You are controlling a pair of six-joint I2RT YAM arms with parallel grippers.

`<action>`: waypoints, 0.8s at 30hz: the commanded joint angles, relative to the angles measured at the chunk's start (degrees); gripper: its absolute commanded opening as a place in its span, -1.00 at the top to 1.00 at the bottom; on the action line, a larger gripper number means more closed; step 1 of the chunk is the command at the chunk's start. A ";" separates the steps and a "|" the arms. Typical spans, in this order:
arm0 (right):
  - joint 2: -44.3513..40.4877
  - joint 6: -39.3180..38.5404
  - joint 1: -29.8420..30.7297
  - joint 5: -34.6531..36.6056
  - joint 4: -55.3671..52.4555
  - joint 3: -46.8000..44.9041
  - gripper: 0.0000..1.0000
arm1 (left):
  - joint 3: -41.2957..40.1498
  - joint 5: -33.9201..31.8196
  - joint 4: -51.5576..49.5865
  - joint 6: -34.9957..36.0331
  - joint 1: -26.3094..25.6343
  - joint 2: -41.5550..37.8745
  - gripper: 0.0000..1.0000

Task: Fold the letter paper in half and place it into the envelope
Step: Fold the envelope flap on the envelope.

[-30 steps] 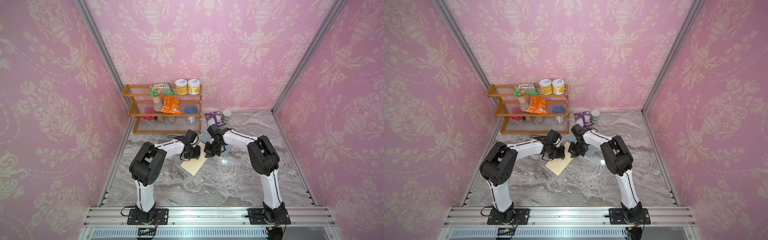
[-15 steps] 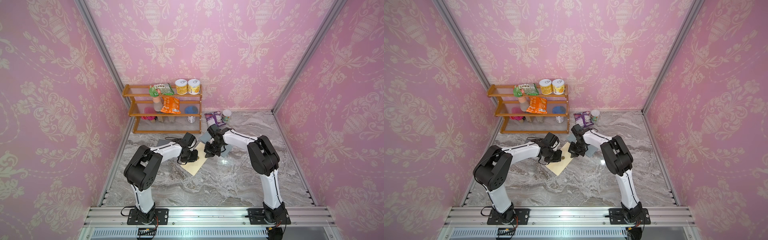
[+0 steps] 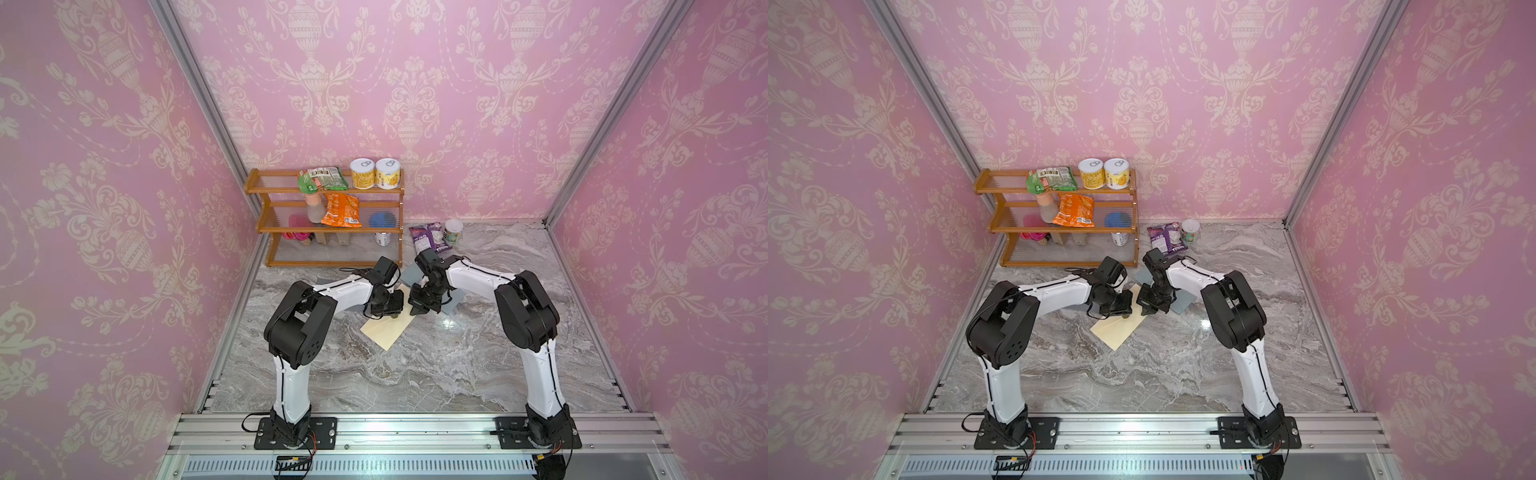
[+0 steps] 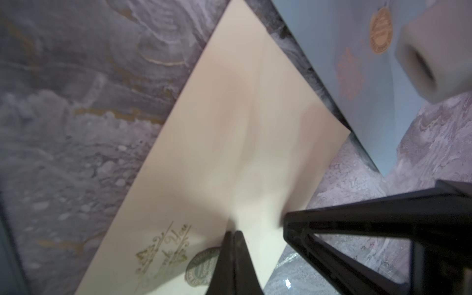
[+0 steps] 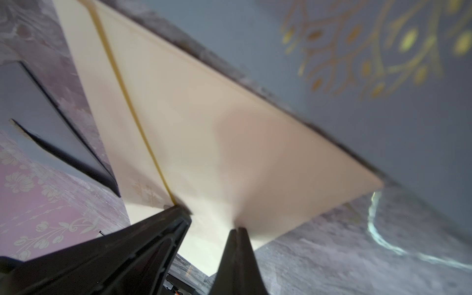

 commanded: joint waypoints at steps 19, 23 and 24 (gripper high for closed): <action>4.96 0.85 -0.31 3.81 -1.35 -2.20 1.00 | -8.88 -2.36 -5.43 3.44 2.68 -4.14 1.00; 4.78 0.82 -0.30 3.79 -1.29 -2.72 1.00 | -4.82 -1.91 -5.10 2.20 1.29 -0.77 1.00; 4.70 0.82 -0.26 3.85 -1.23 -2.90 1.00 | -3.89 -1.83 -5.05 1.80 0.93 0.13 1.00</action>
